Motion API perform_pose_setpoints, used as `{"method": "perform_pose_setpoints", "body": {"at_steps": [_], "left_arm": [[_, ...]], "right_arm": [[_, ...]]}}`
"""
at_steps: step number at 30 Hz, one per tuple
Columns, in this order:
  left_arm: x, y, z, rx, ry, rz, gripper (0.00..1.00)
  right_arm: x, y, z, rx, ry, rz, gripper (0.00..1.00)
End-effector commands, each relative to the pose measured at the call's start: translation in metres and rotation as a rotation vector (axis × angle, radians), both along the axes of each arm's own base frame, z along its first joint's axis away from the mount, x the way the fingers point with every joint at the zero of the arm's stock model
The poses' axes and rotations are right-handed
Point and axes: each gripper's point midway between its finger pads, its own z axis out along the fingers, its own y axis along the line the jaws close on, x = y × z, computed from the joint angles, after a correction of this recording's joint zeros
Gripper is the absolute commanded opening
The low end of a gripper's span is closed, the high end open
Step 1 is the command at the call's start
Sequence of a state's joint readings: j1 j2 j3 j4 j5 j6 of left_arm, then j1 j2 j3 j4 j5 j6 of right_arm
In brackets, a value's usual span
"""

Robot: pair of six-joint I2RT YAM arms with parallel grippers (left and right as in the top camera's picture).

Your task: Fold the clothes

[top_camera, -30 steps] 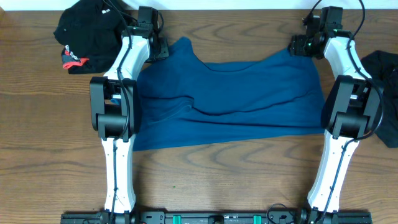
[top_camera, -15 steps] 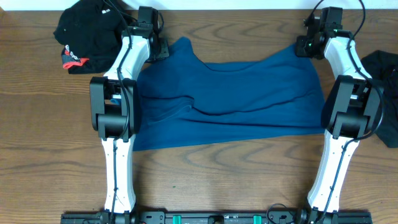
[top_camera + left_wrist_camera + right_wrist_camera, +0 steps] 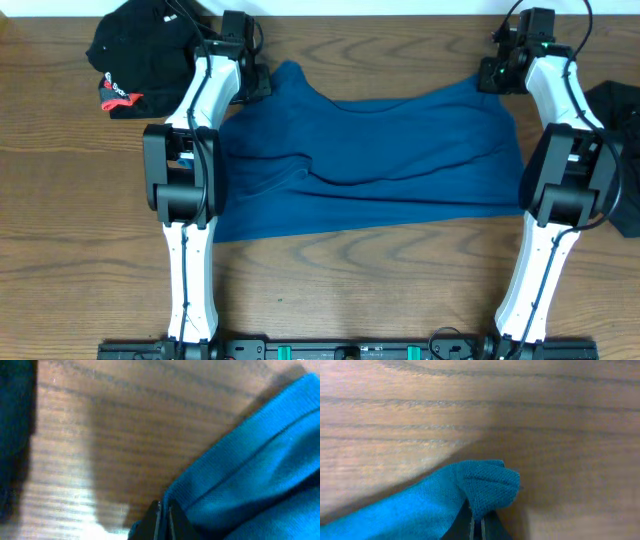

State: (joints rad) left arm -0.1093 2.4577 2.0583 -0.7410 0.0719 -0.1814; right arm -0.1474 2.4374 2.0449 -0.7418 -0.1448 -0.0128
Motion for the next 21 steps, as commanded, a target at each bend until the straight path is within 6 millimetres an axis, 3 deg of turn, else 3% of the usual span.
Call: {"method": "perform_pose_setpoints", "body": {"at_steps": [1, 9, 15, 21], "left_arm": [[0.001, 0.000, 0.043, 0.004, -0.060, -0.028, 0.06], [-0.018, 0.002, 0.069, 0.007, -0.026, -0.028, 0.06], [-0.031, -0.010, 0.087, -0.066, -0.008, -0.056, 0.06], [-0.055, -0.010, 0.095, -0.065, 0.065, -0.059, 0.06]], "right_arm": [[0.002, -0.010, 0.042, -0.012, -0.060, -0.025, 0.01], [-0.016, -0.010, 0.048, 0.005, -0.002, -0.047, 0.01], [-0.029, -0.004, 0.067, 0.008, 0.019, -0.041, 0.01], [-0.051, -0.007, 0.085, 0.021, 0.064, -0.066, 0.01]]}}
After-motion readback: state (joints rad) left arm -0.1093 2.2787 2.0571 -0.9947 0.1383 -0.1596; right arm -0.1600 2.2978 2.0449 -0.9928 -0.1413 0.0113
